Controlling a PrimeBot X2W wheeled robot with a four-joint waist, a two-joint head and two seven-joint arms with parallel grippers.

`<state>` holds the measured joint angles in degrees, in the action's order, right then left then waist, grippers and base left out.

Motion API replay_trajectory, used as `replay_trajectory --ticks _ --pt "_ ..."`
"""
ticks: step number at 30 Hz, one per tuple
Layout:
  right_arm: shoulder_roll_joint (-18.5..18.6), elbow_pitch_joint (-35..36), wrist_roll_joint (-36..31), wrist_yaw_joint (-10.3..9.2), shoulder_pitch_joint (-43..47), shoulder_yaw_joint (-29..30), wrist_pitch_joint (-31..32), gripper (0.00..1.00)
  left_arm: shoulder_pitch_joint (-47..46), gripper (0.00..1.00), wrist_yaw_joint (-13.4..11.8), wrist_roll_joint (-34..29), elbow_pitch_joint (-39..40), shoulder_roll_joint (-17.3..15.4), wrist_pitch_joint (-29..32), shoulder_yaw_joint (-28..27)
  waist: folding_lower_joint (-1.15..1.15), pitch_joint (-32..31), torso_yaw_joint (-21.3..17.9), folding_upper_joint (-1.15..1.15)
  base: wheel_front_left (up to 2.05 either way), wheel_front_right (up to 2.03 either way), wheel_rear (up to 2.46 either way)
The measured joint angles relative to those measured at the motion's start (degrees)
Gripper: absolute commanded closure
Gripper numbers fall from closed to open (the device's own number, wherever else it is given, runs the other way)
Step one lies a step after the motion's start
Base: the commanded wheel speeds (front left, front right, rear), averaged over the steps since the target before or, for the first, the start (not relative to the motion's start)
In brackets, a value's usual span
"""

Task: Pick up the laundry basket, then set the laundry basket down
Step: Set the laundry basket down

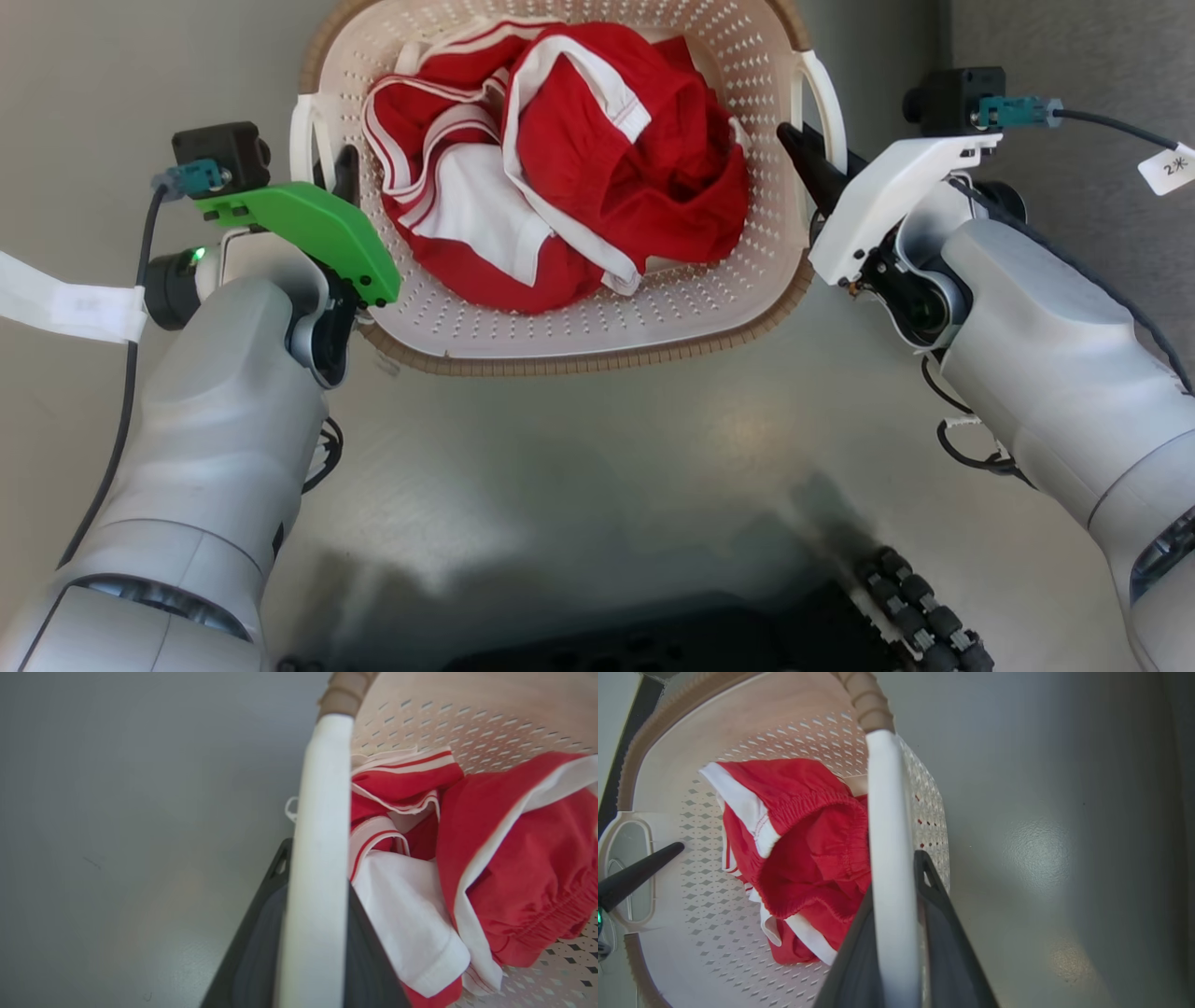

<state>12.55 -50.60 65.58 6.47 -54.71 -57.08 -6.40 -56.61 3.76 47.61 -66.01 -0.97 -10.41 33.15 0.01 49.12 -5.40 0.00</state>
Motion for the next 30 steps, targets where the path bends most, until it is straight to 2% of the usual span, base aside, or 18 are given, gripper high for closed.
replay_trajectory --ticks 11,30 --pt "-0.71 0.09 0.99 -0.01 -0.58 -1.2 -2.78 1.0 -1.33 1.0 -0.49 -1.09 -1.52 -0.05 -1.79 0.07 0.0 4.02 0.13 0.0 0.0 0.0 0.0" --pt "-1.43 -1.01 3.71 -0.02 -0.62 -3.37 -4.52 0.99 -1.6 1.0 -0.19 -1.09 -2.96 -0.14 -2.34 0.78 0.0 5.31 -0.17 0.0 0.0 0.0 0.0"
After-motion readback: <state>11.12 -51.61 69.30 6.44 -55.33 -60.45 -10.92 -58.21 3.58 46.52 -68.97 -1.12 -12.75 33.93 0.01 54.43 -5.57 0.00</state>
